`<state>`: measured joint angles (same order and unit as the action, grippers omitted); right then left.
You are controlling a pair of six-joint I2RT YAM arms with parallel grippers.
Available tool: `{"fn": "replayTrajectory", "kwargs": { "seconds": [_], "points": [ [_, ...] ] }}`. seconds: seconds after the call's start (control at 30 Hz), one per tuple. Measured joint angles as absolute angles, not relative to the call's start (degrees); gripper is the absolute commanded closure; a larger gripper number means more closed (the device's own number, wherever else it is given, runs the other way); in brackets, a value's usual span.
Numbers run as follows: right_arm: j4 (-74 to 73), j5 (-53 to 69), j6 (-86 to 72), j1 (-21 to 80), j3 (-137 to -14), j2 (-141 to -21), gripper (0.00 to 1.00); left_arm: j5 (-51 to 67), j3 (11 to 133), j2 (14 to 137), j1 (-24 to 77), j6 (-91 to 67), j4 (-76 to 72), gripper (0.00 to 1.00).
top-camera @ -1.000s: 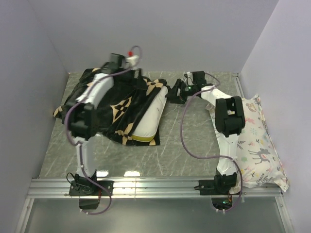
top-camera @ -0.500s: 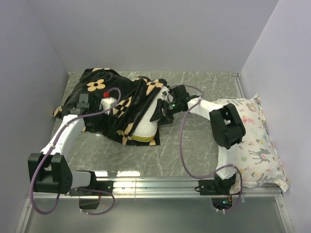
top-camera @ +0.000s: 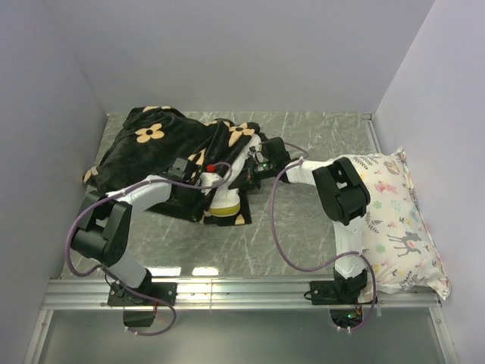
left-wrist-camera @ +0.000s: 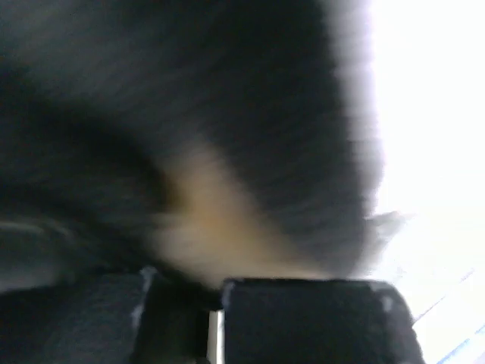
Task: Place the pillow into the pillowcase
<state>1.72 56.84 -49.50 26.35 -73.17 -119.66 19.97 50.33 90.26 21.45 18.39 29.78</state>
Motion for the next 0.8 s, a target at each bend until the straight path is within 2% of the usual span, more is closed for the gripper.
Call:
{"fn": "replayTrajectory", "kwargs": {
  "seconds": [0.1,0.33,0.53,0.57,0.63,0.67,0.73,0.77,0.8],
  "points": [
    [13.8,56.2,-61.1,26.1,-69.6,-119.6,1.0,24.1,55.7,91.0,25.1,19.0,32.7,1.0],
    [28.6,52.9,-77.8,26.1,-68.7,-119.8,1.0,35.7,72.1,91.0,34.3,19.8,37.6,1.0],
    [27.6,52.2,-76.6,27.4,-68.5,-122.4,1.0,37.9,71.0,91.5,32.1,18.5,38.0,0.78],
    [26.3,51.9,-75.5,27.4,-68.1,-122.6,1.0,38.4,70.0,91.5,30.6,18.0,38.0,0.68],
    [23.3,51.7,-72.0,27.3,-67.4,-122.7,1.0,39.4,68.6,90.7,28.0,17.2,37.8,0.56],
    [21.2,51.8,-69.9,27.3,-67.4,-122.7,0.98,39.6,67.8,89.7,26.0,16.9,37.6,0.44],
    [17.4,52.2,-64.9,27.2,-67.6,-122.7,0.81,39.1,66.7,86.3,22.0,16.7,37.7,0.37],
    [13.7,52.5,-61.8,27.1,-68.6,-122.7,0.68,38.6,66.5,84.4,19.9,16.8,38.0,0.31],
    [10.2,52.6,-58.2,27.0,-69.8,-122.6,0.63,38.0,66.3,82.2,17.9,16.9,38.5,0.3]
  ]
}}
